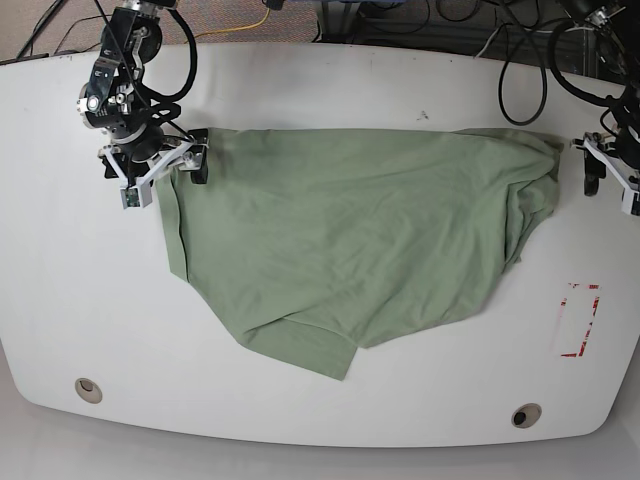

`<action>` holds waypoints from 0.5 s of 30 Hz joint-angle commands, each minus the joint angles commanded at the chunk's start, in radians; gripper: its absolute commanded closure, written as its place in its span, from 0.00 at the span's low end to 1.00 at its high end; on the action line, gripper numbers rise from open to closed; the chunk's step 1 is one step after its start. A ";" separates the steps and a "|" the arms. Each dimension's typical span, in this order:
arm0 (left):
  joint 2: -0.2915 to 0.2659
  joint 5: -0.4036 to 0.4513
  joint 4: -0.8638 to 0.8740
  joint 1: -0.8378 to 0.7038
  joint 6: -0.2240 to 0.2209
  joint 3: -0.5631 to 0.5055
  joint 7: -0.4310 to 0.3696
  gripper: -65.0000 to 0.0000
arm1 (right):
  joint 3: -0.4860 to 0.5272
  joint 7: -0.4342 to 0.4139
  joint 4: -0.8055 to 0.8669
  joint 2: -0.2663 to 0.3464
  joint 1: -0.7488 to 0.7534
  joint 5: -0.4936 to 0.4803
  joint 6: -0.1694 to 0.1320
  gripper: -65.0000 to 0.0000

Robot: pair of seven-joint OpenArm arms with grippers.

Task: Layout the t-shirt on the table in an organized manner, then fold the t-shirt properly
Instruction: 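Open both grippers and raise them off the shirt edge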

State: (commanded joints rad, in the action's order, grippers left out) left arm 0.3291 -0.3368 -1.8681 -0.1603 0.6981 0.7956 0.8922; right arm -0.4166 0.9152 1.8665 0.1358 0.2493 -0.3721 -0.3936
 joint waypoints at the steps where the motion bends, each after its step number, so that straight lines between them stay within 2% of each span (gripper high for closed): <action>1: 0.000 0.000 0.000 0.008 0.000 0.011 0.002 0.41 | 0.000 0.008 0.000 0.000 0.003 -0.008 0.000 0.13; 10: 0.021 0.000 0.002 0.009 0.000 0.009 0.002 0.41 | -0.002 0.015 -0.005 0.002 0.037 -0.023 0.000 0.13; 15: -0.014 0.003 0.006 -0.037 0.000 0.006 0.002 0.41 | -0.002 0.014 -0.011 0.002 0.058 -0.023 -0.002 0.13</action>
State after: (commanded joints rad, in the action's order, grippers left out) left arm 0.3153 -0.3337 -1.8619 -0.1972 0.6981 0.8017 0.8938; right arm -0.4181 0.9291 1.8558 0.1373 0.3076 -0.3951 -0.3951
